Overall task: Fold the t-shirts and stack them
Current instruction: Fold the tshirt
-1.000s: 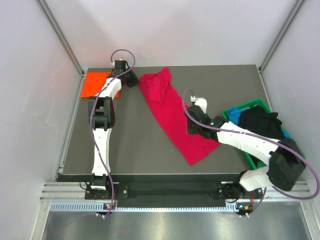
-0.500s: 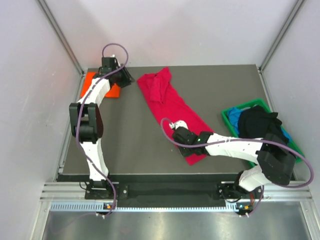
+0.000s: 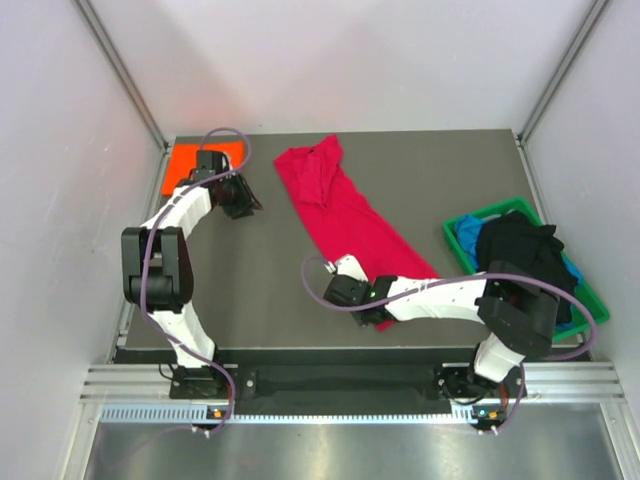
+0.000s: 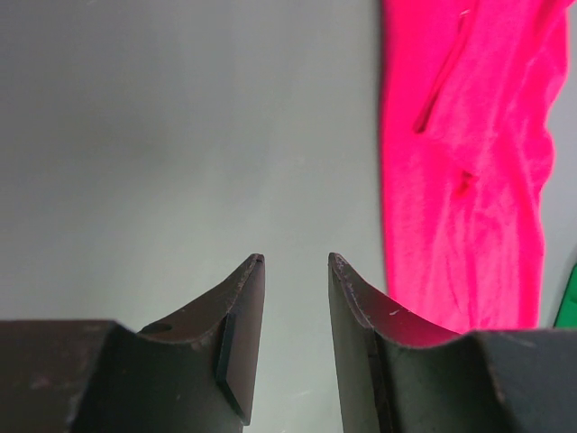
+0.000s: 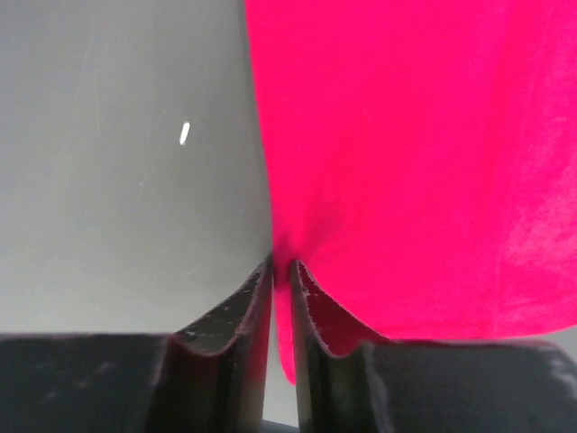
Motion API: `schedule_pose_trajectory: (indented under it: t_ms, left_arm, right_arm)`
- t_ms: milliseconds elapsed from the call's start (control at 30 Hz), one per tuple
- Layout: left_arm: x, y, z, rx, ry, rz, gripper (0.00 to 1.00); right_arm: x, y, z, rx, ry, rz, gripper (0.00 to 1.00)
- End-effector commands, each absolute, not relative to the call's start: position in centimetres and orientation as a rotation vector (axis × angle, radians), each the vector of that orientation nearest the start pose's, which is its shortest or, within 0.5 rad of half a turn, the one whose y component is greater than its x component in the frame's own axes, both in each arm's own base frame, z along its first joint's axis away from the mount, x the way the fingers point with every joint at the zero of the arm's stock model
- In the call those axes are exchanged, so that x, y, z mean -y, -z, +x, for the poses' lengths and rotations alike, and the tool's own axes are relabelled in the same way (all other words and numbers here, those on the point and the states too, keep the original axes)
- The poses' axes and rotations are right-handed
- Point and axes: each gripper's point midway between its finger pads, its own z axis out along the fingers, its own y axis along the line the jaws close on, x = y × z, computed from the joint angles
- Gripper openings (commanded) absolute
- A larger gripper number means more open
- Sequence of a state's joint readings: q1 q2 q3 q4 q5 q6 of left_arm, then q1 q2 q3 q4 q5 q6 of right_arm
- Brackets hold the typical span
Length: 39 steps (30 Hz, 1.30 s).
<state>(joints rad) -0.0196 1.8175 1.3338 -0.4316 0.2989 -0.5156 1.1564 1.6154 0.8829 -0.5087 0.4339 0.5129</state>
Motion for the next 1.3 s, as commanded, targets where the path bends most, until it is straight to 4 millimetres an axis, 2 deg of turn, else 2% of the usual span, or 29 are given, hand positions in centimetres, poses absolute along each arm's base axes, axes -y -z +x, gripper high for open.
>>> schedule_pose_trajectory:
  t_ms: [0,33,67,133,167,233,367,500,700,733,800,833,900,933,967,1033,1067,1133,1167,1233,1267]
  left_arm:
    - [7.5,-11.8,43.8,-2.436,0.588,-0.441,0.40]
    - [7.4,-11.8,43.7,-2.434,0.584,-0.440,0.40]
    - [7.3,-11.7,43.7,-2.434,0.576,-0.441,0.40]
    - [7.3,-11.2,43.7,-2.438,0.575,-0.447,0.40]
    - [5.8,-11.0,43.9,-2.432,0.575,-0.496,0.39]
    - [5.3,-10.4,43.9,-2.443,0.589,-0.546,0.39]
    - [3.8,-9.5,43.8,-2.435,0.611,-0.616,0.39]
    - [3.0,-8.9,44.1,-2.442,0.621,-0.634,0.39]
    - [3.2,-7.6,44.9,-2.455,0.680,-0.650,0.39]
    - [3.3,-7.1,45.1,-2.456,0.693,-0.654,0.39]
    - [3.9,-7.5,46.0,-2.420,0.754,-0.641,0.39]
    - [4.2,-7.2,46.2,-2.416,0.782,-0.639,0.40]
    - [5.2,-7.9,47.1,-2.376,0.871,-0.605,0.40]
    - [5.4,-8.1,47.7,-2.363,0.889,-0.591,0.40]
    - [6.0,-8.3,47.9,-2.359,0.909,-0.570,0.40]
    - [6.4,-8.7,48.9,-2.344,0.918,-0.533,0.40]
    - [7.0,-8.7,49.1,-2.345,0.923,-0.517,0.40]
    - [7.5,-8.7,49.8,-2.334,0.938,-0.499,0.40]
    - [8.0,-8.6,50.0,-2.335,0.943,-0.490,0.40]
    - [8.7,-8.2,50.8,-2.331,0.954,-0.477,0.40]
    - [8.9,-8.0,51.1,-2.329,0.959,-0.470,0.40]
  right_arm:
    - [-24.0,-0.6,16.1,-2.532,0.171,-0.734,0.10]
    - [-24.0,-0.7,15.8,-2.539,0.174,-0.742,0.06]
    - [-25.0,-1.3,15.6,-2.533,0.139,-0.748,0.00]
    - [-26.1,-2.1,15.3,-2.538,0.096,-0.743,0.00]
    - [-26.7,-2.2,14.9,-2.547,0.070,-0.751,0.00]
    - [-28.2,-3.0,14.7,-2.554,0.022,-0.738,0.00]
    - [-30.6,-3.2,13.6,-2.604,-0.005,-0.749,0.00]
    - [-33.5,-3.6,12.7,-2.628,-0.038,-0.749,0.00]
    - [-38.4,-4.1,12.1,-2.663,-0.129,-0.749,0.00]
    - [-40.0,-5.2,12.4,-2.647,-0.180,-0.737,0.00]
    - [-41.3,-5.1,12.1,-2.661,-0.217,-0.756,0.02]
    - [-42.4,-5.8,12.2,-2.651,-0.258,-0.757,0.05]
    - [-42.6,-6.0,12.8,-2.658,-0.266,-0.771,0.17]
    - [-42.8,-7.1,13.2,-2.646,-0.303,-0.763,0.21]
    - [-42.7,-7.8,14.2,-2.635,-0.317,-0.749,0.28]
    - [-42.5,-9.4,15.9,-2.600,-0.360,-0.712,0.35]
    - [-41.8,-11.1,17.8,-2.581,-0.403,-0.657,0.37]
    - [-41.1,-13.5,20.1,-2.528,-0.474,-0.623,0.40]
    - [-40.0,-14.2,22.6,-2.521,-0.501,-0.589,0.40]
    - [-39.1,-15.7,25.5,-2.459,-0.567,-0.541,0.40]
    - [-37.4,-16.0,28.3,-2.447,-0.579,-0.501,0.40]
